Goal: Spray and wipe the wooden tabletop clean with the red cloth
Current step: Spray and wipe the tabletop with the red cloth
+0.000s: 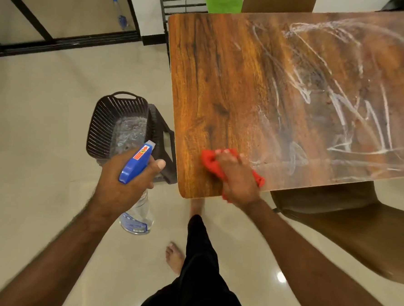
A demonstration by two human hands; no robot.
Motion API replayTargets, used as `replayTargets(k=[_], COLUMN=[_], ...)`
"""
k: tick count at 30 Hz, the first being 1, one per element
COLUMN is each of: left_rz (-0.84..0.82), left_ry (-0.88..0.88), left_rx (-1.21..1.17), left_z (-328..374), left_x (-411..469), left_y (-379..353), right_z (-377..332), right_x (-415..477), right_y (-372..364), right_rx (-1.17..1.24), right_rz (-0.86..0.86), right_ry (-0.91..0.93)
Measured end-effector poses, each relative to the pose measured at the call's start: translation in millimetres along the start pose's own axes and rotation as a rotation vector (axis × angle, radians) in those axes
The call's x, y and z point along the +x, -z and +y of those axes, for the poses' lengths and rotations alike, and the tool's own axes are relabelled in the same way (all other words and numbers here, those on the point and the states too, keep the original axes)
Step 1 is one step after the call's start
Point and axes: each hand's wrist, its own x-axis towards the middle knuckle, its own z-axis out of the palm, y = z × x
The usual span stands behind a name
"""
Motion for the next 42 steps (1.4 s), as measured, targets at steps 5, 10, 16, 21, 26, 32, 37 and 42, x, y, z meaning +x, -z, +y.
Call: replayTargets(k=[5, 10, 16, 21, 26, 32, 37, 42], left_rz=[-0.042, -0.108, -0.201, -0.265, -0.317, -0.308, -0.284, -0.276], left_ry=[-0.020, -0.041, -0.077, -0.152, -0.133, -0.069, -0.034, 0.003], left_rx=[0.042, 0.063, 0.117, 0.193, 0.252, 0.191, 0.243, 0.214], left_z=[-4, -2, -4, -8, -7, -1, 6, 12], left_x=[-12, -15, -7, 2, 16, 34, 44, 51], left_y=[-16, -37, -57, -71, -67, -53, -56, -58], right_z=[-30, -58, 47, 72, 67, 36, -24, 44], right_x=[-1, -39, -87, -90, -36, 13, 2, 6], right_y=[-14, -37, 9, 12, 19, 27, -11, 25], right_rx=[0.001, 0.084, 0.072, 0.094, 0.109, -0.034, -0.040, 0.004], right_rz=[0.166, 0.063, 0.175, 0.329, 0.372, 0.195, -0.031, -0.028], right_ry=[-0.254, 0.164, -0.194, -0.533, -0.693, -0.507, 0.030, -0.036])
